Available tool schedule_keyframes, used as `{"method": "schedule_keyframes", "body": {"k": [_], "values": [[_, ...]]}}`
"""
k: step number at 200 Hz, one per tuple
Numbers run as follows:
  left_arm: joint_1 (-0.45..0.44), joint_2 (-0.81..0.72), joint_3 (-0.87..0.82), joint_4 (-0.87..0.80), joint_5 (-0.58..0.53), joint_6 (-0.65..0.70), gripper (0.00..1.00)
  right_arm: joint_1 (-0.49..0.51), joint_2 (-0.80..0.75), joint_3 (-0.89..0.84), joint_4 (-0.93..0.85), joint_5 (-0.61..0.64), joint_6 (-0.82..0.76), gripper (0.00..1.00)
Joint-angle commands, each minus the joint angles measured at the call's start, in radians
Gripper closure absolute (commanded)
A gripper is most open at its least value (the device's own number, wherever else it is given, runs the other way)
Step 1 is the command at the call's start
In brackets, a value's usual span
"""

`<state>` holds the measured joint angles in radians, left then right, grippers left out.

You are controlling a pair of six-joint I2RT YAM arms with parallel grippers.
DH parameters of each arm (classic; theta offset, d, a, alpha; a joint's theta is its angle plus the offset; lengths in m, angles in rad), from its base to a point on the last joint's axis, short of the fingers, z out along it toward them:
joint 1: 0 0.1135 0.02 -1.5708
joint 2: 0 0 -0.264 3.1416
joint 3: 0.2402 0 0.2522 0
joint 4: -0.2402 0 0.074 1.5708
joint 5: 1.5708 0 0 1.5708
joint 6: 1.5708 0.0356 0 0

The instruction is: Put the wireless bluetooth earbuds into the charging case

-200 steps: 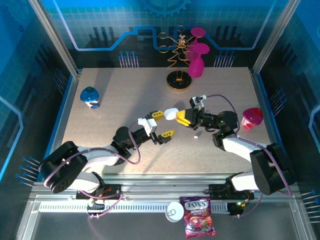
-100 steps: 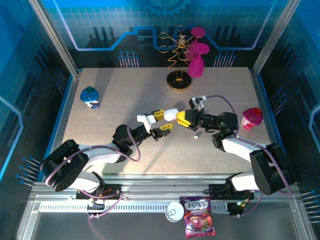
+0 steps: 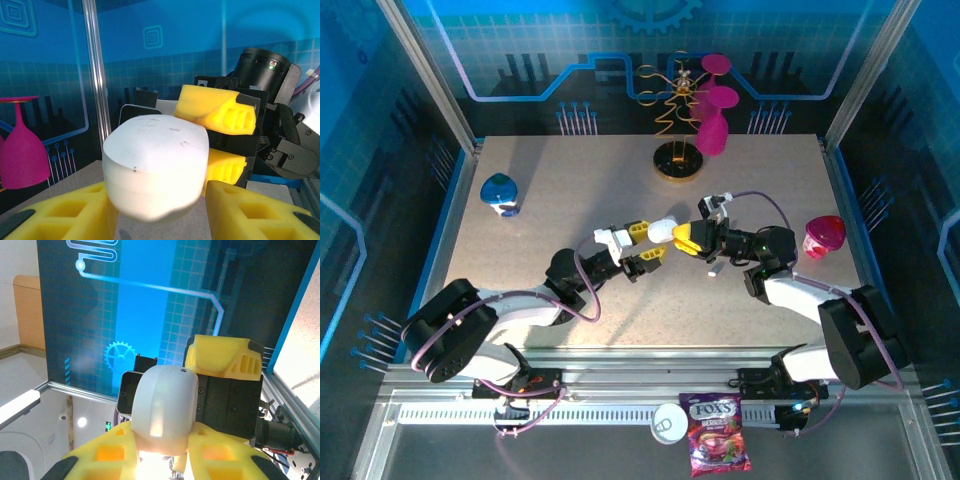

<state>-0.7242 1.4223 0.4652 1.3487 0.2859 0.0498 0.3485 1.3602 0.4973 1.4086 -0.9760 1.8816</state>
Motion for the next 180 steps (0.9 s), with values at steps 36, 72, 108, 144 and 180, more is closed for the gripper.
{"method": "schedule_keyframes", "body": {"k": [36,72,108,144,180], "values": [[0.0,-0.014,0.03,0.052,0.062,-0.021,0.47,0.008,0.024,-0.011,0.015,0.012,-0.019,0.81],[0.003,-0.019,0.031,0.052,0.068,-0.03,0.48,0.005,0.027,-0.008,0.015,0.007,-0.02,0.81],[0.005,-0.019,0.036,0.052,0.074,-0.04,0.41,0.005,0.029,-0.012,0.015,0.004,-0.023,0.8],[0.008,-0.017,0.036,0.052,0.08,-0.04,0.47,0.003,0.02,-0.016,0.015,0.004,-0.022,0.8],[0.009,-0.016,0.036,0.051,0.088,-0.045,0.57,0.001,0.018,-0.022,0.014,0.003,-0.023,0.8]]}}
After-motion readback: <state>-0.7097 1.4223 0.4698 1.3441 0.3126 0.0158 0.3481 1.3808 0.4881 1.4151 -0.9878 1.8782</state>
